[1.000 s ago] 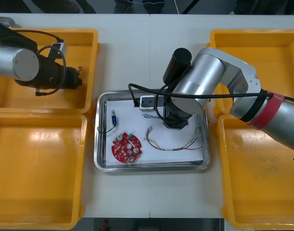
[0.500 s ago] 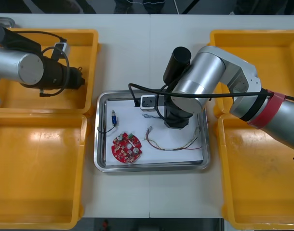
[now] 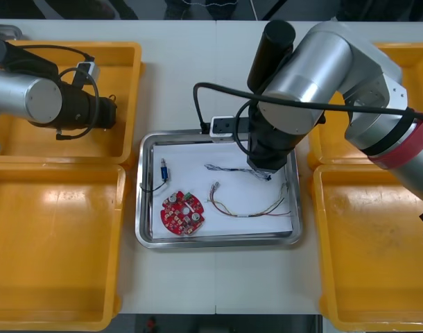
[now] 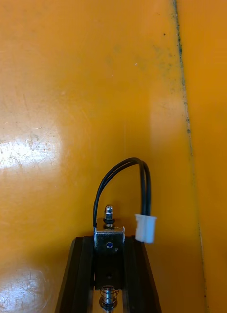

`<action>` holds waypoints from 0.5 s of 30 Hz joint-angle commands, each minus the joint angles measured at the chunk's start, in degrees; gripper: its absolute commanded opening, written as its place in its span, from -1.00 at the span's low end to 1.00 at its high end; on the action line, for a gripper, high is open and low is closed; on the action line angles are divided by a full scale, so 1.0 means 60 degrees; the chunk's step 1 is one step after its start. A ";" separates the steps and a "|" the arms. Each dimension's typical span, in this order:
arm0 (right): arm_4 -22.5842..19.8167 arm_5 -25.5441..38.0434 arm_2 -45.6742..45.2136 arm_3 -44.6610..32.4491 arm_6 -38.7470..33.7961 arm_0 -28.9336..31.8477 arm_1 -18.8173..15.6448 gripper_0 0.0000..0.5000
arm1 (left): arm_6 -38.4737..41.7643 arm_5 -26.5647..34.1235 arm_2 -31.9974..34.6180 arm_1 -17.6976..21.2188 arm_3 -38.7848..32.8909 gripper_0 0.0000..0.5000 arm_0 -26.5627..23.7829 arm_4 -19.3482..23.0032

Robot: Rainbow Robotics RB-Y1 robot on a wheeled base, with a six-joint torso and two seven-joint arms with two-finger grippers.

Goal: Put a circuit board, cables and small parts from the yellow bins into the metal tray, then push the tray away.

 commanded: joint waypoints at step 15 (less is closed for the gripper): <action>-0.0071 0.2137 -0.2302 -0.0766 -0.5513 -0.0885 -0.0137 1.00 | -0.1125 0.2711 0.2087 0.0335 -0.0935 -1.00 0.0092 -0.0016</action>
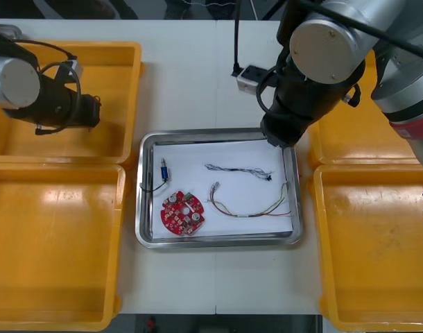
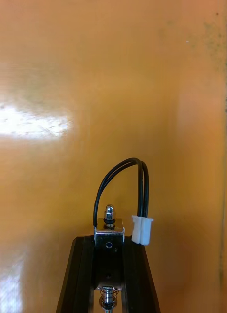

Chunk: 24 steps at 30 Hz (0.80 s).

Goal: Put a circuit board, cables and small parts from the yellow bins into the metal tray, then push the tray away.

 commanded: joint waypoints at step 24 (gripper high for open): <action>-0.0375 0.0067 -0.2754 -0.1541 -0.4136 0.1295 -0.2657 1.00 | 0.2743 0.4842 0.0441 0.0359 -0.5631 -1.00 0.0034 -0.0429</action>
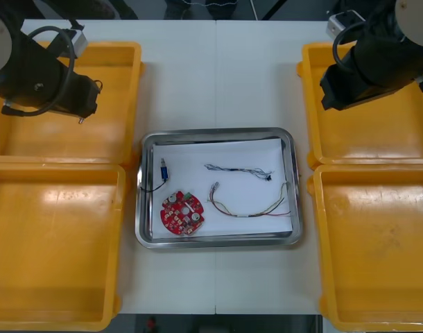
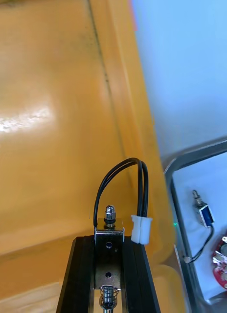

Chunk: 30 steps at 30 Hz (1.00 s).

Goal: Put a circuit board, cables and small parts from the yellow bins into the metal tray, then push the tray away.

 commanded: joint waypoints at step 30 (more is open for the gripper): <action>-0.0971 0.0031 -0.5122 -0.1733 -0.0206 0.4767 -0.1532 1.00 | 0.5980 -0.0904 -0.4627 -0.1336 -0.1514 -0.99 -0.0606 -0.1778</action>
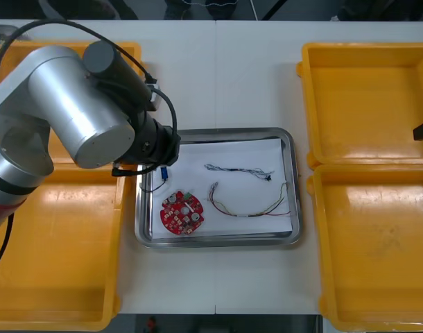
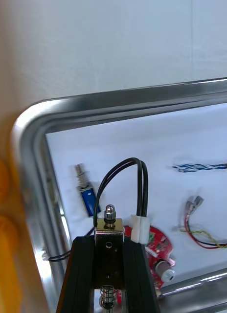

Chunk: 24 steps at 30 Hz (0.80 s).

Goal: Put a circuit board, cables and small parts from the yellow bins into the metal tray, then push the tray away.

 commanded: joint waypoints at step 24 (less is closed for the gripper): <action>-0.0451 0.0030 -0.1038 -0.1483 -0.0250 0.2149 -0.0355 1.00 | 0.0511 -0.2196 -0.1391 -0.0918 0.2807 -0.99 -0.0772 -0.0411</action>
